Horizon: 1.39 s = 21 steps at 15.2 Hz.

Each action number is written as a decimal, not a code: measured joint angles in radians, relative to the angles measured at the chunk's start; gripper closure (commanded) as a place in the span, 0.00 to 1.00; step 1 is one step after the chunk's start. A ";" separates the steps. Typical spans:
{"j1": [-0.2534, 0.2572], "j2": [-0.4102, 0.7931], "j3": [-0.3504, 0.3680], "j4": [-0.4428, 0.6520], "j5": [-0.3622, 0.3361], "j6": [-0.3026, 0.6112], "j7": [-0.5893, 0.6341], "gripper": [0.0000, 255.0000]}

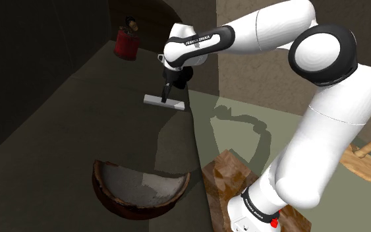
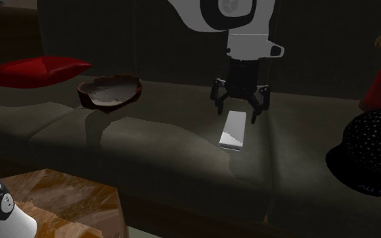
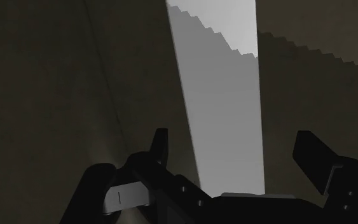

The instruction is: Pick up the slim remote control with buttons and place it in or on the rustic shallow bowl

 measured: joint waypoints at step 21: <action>-0.001 0.039 0.003 -0.026 0.006 0.066 -0.005 1.00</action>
